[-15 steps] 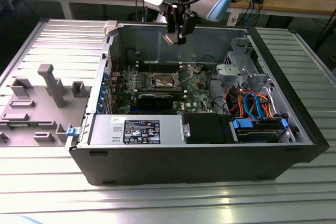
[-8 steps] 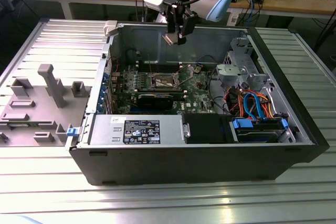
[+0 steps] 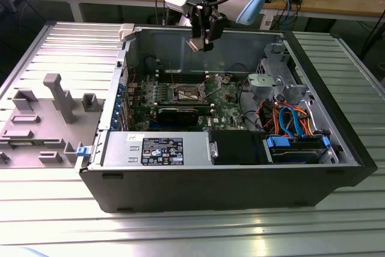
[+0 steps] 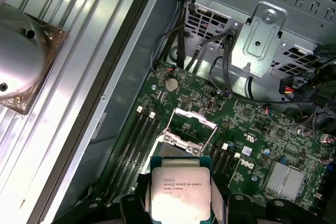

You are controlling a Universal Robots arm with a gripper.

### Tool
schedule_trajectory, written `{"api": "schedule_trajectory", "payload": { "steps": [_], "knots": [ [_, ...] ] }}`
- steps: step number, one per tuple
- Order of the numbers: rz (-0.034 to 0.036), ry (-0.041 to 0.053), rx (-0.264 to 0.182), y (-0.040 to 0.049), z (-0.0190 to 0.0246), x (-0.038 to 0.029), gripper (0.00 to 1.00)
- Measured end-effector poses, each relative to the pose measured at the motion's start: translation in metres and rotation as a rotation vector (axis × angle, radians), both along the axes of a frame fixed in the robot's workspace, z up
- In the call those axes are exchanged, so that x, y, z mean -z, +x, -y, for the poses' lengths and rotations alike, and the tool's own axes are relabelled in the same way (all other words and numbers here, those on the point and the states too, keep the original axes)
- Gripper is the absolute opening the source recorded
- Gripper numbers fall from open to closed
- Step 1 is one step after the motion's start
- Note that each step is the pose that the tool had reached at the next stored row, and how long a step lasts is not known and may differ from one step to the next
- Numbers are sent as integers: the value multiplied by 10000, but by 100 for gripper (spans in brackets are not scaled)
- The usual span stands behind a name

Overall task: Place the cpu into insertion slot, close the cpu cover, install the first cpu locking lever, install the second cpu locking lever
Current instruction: 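Place the cpu into insertion slot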

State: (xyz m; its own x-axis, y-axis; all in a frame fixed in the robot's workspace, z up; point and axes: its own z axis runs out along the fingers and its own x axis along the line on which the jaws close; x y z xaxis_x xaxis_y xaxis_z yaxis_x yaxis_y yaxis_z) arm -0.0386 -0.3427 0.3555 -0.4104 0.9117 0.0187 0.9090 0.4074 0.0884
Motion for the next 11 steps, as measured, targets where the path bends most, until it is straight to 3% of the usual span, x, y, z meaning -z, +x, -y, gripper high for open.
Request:
{"api": "schedule_trajectory", "payload": {
  "steps": [11],
  "knots": [
    [0,0,50,0,0,0,54]
  ]
}}
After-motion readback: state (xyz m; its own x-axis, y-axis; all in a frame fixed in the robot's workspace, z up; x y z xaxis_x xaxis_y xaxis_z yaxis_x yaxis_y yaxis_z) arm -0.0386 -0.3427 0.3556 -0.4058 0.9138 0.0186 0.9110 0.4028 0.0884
